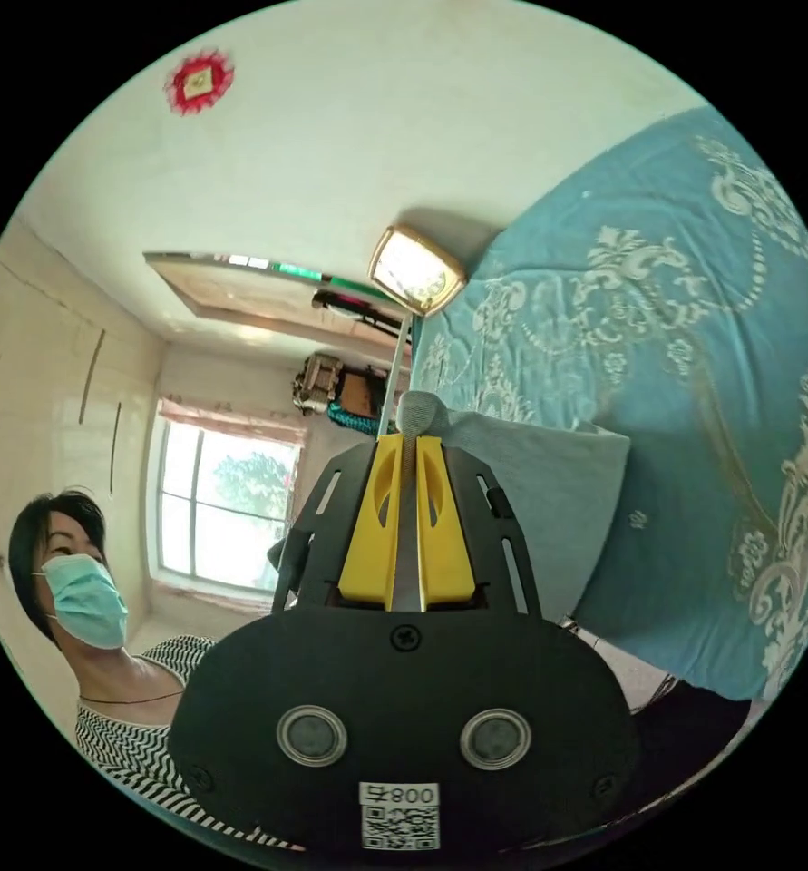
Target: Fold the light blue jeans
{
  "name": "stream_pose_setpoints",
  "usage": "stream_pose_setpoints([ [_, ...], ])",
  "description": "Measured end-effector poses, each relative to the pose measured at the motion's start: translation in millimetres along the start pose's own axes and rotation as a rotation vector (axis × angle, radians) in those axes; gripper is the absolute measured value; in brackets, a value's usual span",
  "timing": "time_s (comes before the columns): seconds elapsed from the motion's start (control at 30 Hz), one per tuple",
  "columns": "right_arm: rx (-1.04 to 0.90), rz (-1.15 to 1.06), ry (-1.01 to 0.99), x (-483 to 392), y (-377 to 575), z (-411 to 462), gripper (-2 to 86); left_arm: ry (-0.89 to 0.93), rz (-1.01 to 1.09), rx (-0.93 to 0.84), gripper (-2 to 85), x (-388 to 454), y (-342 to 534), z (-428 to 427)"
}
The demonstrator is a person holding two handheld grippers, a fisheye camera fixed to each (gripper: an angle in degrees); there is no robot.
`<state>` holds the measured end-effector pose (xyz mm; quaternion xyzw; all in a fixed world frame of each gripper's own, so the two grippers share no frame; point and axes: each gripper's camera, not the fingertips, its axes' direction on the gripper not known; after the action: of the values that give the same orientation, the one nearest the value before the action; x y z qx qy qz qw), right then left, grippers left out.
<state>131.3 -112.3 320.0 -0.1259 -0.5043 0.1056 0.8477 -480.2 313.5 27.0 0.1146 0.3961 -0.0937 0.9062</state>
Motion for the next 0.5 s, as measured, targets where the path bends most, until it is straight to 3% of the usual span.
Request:
stream_pose_setpoints([
  [0.5, -0.286, -0.015, 0.248, -103, -83, 353, 2.6, -0.041, -0.412, 0.230, 2.6, -232, 107, -206],
])
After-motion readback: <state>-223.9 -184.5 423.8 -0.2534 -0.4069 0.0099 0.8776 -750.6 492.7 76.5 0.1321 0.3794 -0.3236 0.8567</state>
